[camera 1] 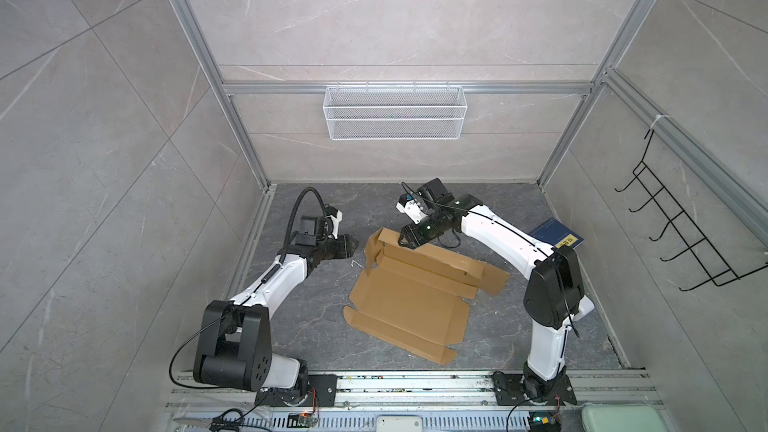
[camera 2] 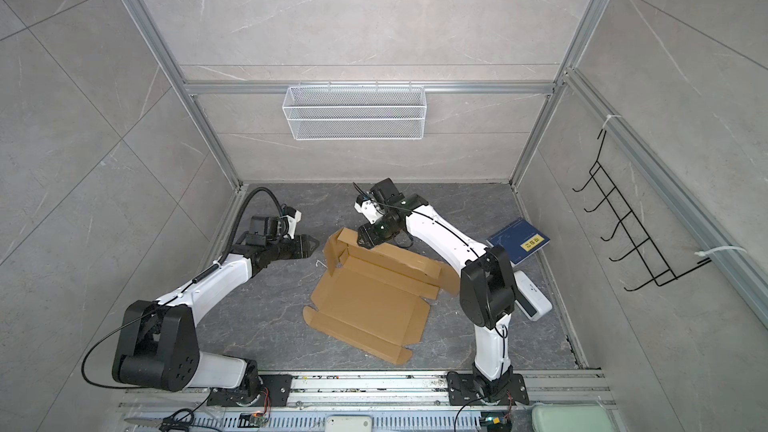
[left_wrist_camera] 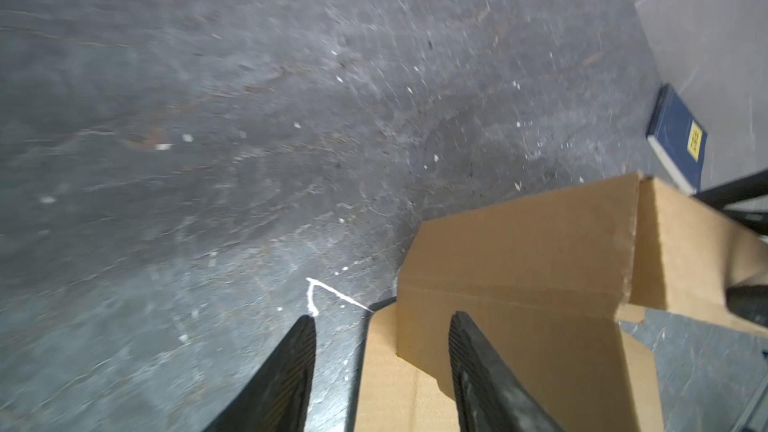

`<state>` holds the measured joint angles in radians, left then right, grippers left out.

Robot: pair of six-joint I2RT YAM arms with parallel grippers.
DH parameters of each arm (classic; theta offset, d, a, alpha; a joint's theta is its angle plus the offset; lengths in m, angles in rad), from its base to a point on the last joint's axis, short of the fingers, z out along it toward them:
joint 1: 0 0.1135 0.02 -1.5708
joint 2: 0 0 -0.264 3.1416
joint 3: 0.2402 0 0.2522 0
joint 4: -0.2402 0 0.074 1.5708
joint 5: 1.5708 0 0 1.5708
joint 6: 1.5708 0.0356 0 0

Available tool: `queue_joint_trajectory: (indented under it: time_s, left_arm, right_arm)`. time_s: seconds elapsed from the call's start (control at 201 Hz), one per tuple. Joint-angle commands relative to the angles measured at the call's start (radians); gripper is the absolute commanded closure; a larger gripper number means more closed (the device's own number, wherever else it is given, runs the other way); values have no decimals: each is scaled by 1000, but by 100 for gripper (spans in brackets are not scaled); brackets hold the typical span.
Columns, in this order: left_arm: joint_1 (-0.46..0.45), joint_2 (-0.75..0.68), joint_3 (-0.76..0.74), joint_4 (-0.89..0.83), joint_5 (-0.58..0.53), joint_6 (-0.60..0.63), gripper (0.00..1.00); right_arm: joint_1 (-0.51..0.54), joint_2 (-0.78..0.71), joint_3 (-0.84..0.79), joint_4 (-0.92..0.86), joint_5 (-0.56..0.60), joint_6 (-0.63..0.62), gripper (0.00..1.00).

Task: Fold the paper box
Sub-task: 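Move left gripper to the box's near end flap and grasp it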

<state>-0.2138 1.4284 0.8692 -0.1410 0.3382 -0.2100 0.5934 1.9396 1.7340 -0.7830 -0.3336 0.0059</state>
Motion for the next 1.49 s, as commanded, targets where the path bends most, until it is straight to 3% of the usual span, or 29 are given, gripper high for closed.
queue_joint_trajectory:
  time_s: [0.0,0.319,0.801,0.961,1.488]
  left_arm:
    - [-37,8,-25,101,-11,35,44]
    - [-114,30,-103,215,-16,119,33]
    - [-163,84,-179,516,-8,116,32]
    - [-190,108,-204,629,-28,135,35]
    - [-257,183,-312,972,-252,107,52]
  right_arm:
    - [4,55,-6,-67,48,-21,42]
    - [5,65,-1,-68,41,-21,43]
    - [4,70,6,-69,31,-22,45]
    - [5,73,12,-72,29,-20,45]
    - [4,88,31,-80,16,-17,46]
